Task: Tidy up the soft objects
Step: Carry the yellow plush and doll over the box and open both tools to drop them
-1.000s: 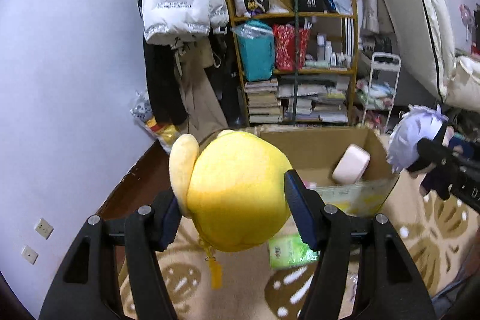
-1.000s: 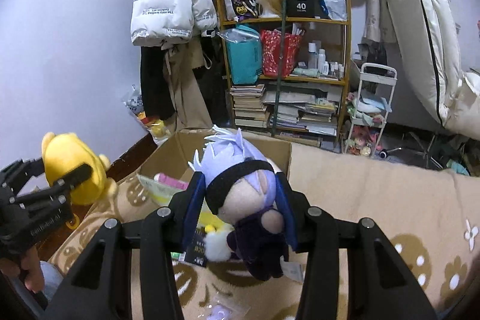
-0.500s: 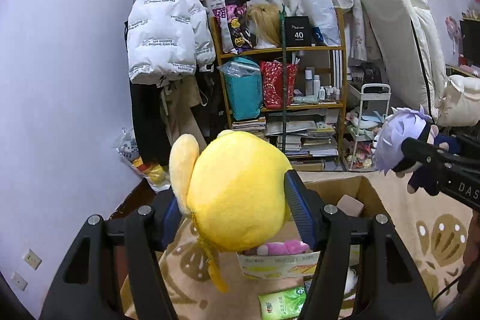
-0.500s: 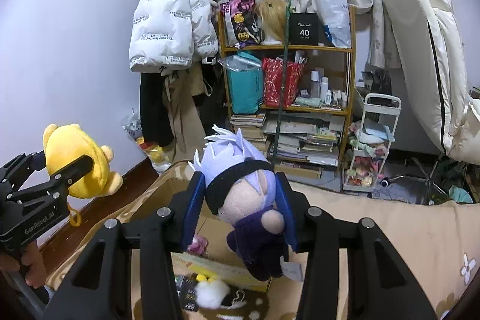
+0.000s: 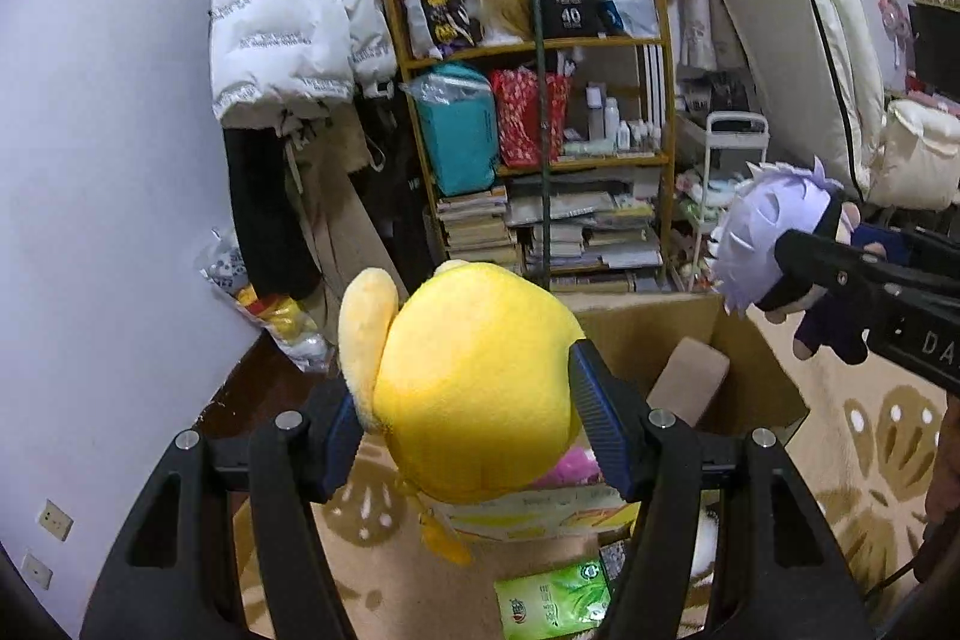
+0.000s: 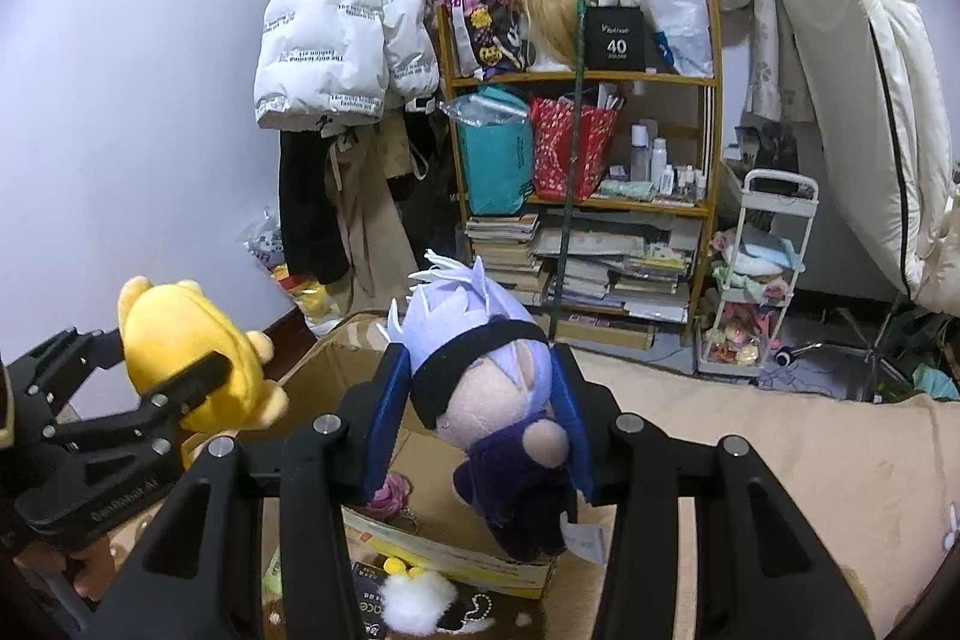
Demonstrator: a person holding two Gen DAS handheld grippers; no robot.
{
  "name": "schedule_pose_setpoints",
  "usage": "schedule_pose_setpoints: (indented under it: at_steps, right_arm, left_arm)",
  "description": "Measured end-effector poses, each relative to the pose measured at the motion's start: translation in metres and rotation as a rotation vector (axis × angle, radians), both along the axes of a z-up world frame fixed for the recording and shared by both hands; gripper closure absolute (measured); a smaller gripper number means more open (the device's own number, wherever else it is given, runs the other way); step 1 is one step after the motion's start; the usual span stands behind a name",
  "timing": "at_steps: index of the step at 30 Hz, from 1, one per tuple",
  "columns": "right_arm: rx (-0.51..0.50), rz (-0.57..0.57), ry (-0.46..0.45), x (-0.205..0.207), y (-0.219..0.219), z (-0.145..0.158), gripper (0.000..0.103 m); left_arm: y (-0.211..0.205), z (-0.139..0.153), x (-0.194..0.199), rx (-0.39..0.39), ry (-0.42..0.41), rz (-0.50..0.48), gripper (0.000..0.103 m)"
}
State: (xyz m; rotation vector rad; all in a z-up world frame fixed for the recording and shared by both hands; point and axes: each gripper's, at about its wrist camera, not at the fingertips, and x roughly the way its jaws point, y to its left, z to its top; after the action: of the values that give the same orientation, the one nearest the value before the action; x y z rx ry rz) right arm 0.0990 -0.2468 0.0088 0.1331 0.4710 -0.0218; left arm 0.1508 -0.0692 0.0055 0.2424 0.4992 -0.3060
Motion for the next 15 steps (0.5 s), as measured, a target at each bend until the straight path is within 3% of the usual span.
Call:
schedule_pose_setpoints:
  at_steps: [6, 15]
  right_arm:
    - [0.041, 0.012, 0.028, 0.008, -0.007, -0.014, 0.053]
    - [0.020, 0.022, 0.075, 0.021, -0.004, -0.041, 0.053]
  left_arm:
    - [0.000, -0.009, 0.008, -0.064, 0.100, -0.034, 0.040]
    - [-0.012, -0.032, 0.011, 0.000, 0.119, -0.051, 0.039]
